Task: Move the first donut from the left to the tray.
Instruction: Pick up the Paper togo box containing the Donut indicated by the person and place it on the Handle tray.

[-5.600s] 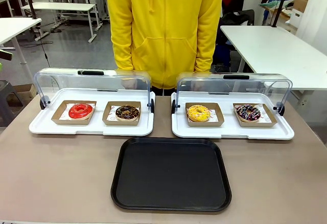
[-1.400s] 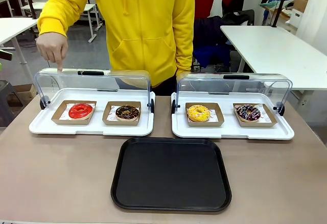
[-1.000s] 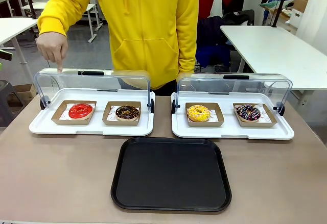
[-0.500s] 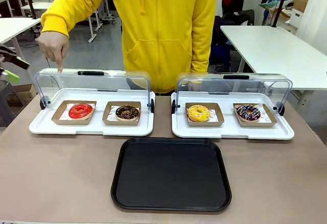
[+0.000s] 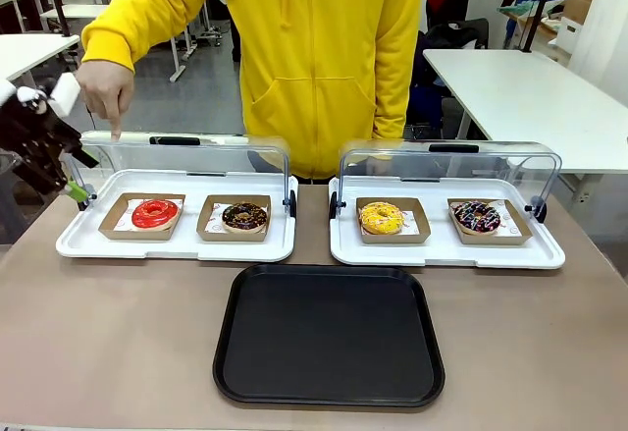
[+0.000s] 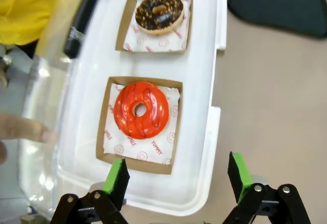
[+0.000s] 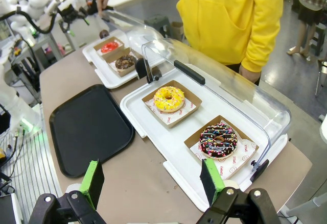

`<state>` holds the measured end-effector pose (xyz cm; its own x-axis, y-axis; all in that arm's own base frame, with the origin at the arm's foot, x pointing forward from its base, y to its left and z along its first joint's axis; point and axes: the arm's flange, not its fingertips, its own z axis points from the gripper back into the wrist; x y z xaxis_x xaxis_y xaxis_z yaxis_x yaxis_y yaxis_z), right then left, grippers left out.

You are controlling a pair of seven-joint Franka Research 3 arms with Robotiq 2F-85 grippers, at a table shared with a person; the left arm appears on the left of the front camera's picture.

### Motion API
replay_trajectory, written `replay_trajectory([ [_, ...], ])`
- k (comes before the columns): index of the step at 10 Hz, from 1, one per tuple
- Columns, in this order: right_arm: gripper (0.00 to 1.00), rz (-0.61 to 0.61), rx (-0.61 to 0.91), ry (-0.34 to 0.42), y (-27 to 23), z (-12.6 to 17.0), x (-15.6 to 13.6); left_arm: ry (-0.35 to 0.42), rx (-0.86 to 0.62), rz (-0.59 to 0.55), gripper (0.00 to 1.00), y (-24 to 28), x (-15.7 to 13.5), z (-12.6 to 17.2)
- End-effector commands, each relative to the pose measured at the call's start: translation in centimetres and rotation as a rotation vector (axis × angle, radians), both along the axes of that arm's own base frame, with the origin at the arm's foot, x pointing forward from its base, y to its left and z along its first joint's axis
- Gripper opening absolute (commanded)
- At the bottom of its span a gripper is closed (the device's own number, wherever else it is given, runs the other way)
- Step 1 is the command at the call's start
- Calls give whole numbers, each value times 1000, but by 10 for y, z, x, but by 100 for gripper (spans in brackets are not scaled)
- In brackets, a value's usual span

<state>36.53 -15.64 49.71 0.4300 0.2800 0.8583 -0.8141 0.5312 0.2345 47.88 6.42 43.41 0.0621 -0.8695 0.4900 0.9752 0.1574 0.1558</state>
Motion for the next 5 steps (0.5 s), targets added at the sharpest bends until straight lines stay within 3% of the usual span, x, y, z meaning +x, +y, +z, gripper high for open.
replay_trajectory([
  [1,100,8,10,-28,-1,1,2,-39,79,-5,100,-9,-1,-20],
  [4,100,8,10,-28,-1,1,2,-81,183,-57,100,-21,8,-57],
  [5,100,8,10,-28,-1,1,2,-128,214,-55,100,-22,11,-64],
])
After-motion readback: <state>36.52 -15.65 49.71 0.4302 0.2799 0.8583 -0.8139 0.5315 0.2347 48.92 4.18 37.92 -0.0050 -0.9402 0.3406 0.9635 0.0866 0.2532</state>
